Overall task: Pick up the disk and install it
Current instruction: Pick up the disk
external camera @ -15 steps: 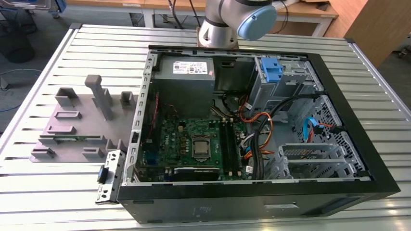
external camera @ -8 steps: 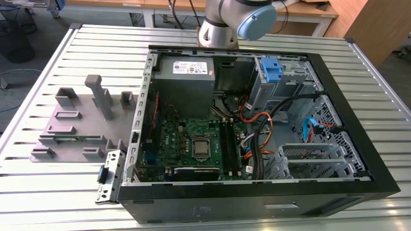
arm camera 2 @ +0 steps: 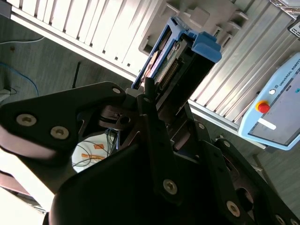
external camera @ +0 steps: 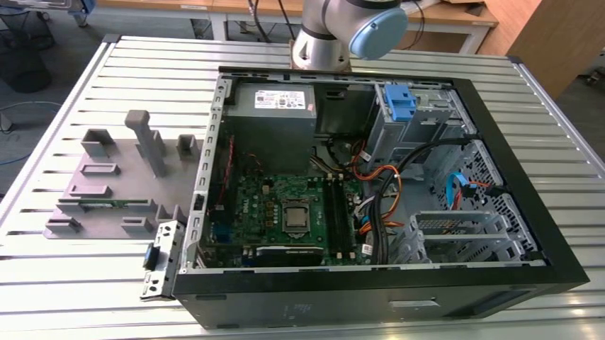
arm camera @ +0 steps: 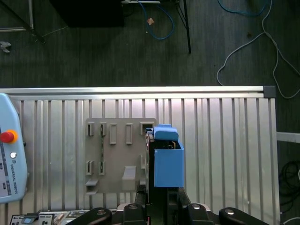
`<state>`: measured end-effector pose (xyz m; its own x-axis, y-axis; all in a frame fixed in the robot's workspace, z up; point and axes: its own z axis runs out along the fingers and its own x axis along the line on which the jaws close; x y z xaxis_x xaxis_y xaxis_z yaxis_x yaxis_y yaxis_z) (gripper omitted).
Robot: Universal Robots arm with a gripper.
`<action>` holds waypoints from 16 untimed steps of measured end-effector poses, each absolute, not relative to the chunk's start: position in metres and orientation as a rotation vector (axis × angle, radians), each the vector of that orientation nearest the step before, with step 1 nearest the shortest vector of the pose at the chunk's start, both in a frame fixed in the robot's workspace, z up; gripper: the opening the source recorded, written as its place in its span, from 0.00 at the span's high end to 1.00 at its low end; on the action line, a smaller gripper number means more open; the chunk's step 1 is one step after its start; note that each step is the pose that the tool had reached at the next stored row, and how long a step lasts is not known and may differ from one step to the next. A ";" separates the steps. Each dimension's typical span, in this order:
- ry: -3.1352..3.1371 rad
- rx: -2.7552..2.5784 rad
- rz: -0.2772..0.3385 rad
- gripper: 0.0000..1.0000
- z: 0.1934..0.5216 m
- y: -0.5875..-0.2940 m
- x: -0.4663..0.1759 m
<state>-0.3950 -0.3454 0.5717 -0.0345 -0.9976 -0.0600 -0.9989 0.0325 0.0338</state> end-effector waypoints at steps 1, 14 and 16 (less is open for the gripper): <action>2.243 -2.169 0.103 0.65 0.572 -0.345 -0.395; 2.243 -2.169 0.103 0.65 0.572 -0.345 -0.370; 2.243 -2.169 0.103 0.65 0.572 -0.345 -0.361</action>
